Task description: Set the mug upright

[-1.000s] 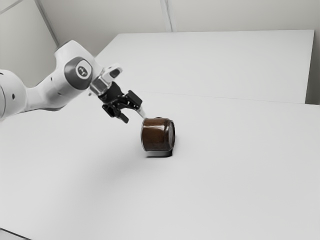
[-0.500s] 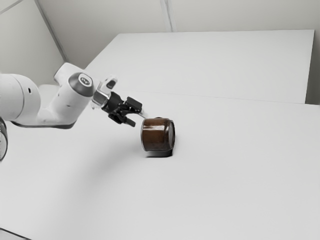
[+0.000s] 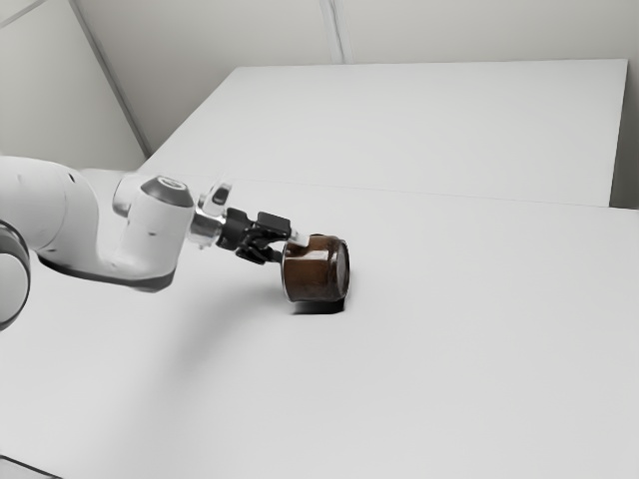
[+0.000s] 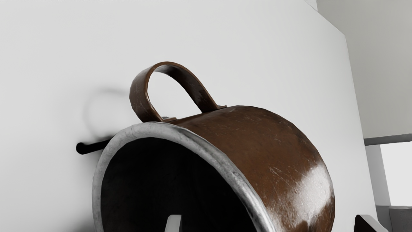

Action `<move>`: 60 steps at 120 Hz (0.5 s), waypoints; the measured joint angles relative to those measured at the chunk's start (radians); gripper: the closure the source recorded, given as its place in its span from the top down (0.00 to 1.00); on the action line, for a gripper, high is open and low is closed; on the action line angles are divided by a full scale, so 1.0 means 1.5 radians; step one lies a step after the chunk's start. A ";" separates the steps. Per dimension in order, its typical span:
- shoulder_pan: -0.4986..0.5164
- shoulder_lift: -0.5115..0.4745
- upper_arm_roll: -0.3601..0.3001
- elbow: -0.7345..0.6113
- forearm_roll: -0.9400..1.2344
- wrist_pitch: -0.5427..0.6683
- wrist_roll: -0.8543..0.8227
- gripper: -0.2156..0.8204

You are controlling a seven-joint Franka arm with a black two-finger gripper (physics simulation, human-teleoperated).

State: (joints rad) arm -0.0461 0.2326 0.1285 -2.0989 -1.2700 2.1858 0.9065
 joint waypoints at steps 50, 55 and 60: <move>-0.001 0.009 -0.001 -0.022 -0.108 -0.052 0.136 0.52; -0.001 0.009 -0.001 -0.021 -0.114 -0.056 0.145 0.46; -0.002 0.010 -0.001 -0.021 -0.119 -0.058 0.154 0.40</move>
State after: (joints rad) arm -0.0497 0.2469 0.1270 -2.1311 -1.4488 2.0982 1.1371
